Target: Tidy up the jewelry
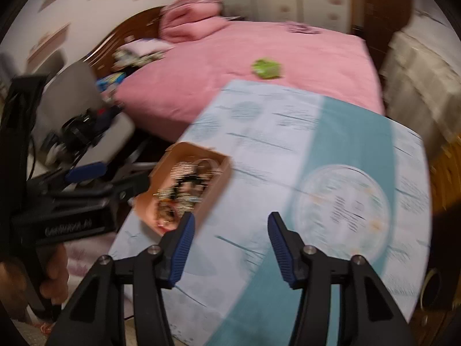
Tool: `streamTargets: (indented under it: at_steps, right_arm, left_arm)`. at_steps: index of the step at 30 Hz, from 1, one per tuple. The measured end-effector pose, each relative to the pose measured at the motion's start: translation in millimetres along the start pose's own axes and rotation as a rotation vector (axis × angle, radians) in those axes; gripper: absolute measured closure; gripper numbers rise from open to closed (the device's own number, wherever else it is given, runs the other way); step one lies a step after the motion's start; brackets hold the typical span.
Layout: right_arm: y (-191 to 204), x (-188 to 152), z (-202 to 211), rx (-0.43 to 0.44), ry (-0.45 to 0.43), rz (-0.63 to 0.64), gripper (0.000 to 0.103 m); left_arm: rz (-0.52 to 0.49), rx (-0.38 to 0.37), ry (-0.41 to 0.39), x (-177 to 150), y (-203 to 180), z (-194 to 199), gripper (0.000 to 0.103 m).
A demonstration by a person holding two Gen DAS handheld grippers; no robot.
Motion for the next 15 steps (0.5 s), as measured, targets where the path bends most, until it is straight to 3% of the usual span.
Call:
streamTargets:
  at_steps: [5,15]
  right_arm:
    - [-44.5,-17.6,24.6,-0.072,-0.021,-0.142,0.043]
    - [-81.3,-53.2,47.4,-0.168,-0.03,-0.317,0.042]
  left_arm:
    - [-0.084,0.014,-0.016,-1.8,-38.8,5.9,0.004]
    - [-0.164,-0.007,0.027,-23.6,-84.6,8.0,0.004]
Point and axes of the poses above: each gripper's, at about its wrist camera, not at the fingertips, and z roughly against the way its jaws point, y to its left, x to its top, the point moved 9 cm from there along -z, roughly the way its jaws point, and after that the axes turned 3 degrees about y, right-handed, at the moved point
